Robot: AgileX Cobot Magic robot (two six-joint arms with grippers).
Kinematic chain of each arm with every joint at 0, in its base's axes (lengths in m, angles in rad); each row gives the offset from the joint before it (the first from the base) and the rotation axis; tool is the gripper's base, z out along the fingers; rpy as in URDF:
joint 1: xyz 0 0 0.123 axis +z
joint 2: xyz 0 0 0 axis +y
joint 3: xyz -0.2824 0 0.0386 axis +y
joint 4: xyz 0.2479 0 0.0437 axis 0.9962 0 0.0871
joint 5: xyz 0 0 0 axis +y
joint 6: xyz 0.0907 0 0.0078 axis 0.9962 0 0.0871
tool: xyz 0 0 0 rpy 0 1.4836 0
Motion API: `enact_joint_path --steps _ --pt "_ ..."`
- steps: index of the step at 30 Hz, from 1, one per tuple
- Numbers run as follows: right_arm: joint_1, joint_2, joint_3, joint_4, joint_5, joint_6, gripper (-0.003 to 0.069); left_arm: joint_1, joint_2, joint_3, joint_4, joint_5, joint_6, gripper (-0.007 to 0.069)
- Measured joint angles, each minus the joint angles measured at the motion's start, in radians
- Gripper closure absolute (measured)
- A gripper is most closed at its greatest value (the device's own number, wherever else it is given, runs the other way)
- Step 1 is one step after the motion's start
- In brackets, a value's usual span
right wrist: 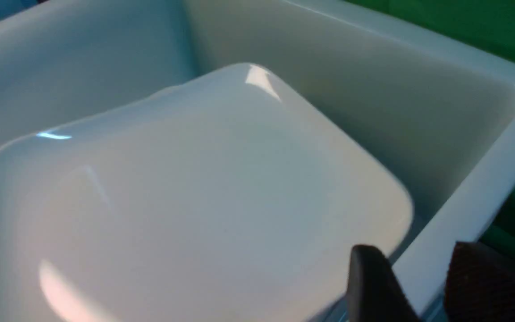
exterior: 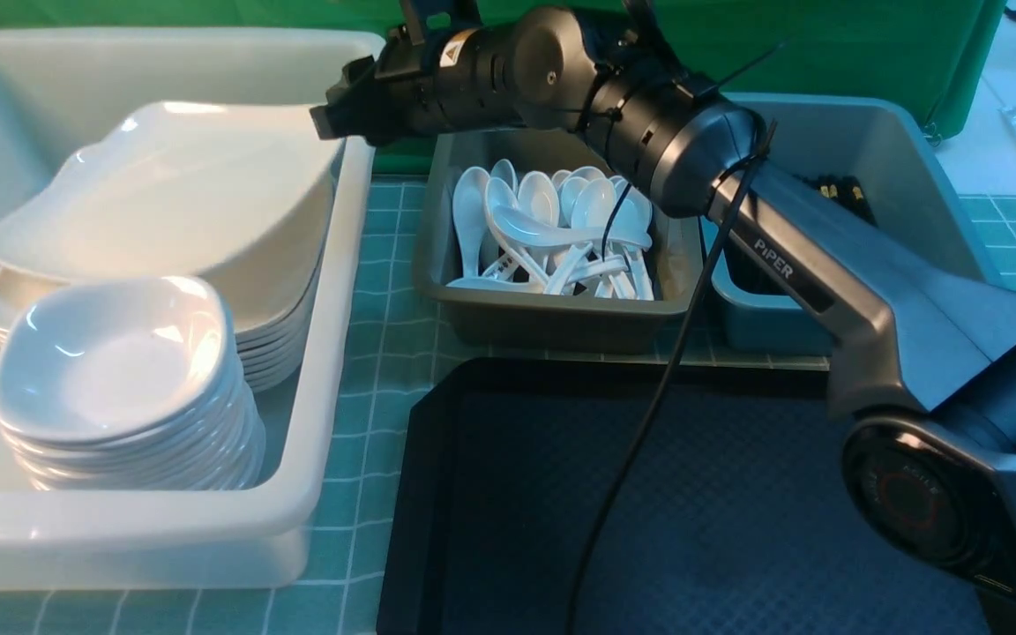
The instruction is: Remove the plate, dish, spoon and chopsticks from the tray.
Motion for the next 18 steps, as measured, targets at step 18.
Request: enact_joint_path --steps 18 --pt "-0.06 -0.211 -0.001 -0.149 0.508 0.067 0.0629 0.0 0.019 0.038 -0.024 0.003 0.015 0.0615"
